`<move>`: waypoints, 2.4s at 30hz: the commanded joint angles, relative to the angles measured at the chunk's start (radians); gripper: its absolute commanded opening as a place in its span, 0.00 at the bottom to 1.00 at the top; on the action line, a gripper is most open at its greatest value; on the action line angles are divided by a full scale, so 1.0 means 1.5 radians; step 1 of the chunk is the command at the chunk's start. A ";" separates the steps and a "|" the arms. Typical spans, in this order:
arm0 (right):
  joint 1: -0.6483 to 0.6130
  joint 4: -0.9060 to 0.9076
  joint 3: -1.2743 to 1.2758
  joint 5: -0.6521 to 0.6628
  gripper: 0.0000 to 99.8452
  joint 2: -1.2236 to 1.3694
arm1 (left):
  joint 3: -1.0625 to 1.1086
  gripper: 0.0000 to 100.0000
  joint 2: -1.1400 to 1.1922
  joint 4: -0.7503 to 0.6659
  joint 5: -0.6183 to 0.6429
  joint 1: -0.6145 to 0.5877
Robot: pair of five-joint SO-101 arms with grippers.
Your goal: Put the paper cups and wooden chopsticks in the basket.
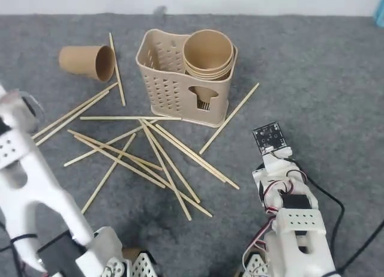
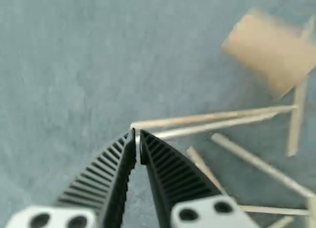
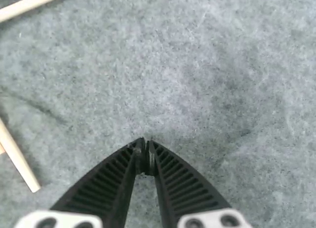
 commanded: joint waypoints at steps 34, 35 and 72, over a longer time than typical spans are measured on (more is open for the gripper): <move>-0.148 -0.081 -0.412 -0.194 0.01 -0.263 | 0.777 0.01 -0.786 -0.258 -0.001 0.093; -0.156 -0.101 -0.432 -0.206 0.01 -0.227 | 0.794 0.01 -0.818 -0.258 -0.001 0.093; -0.224 -0.034 -0.868 -0.213 0.01 0.294 | 0.813 0.01 -0.987 -0.119 -0.005 0.139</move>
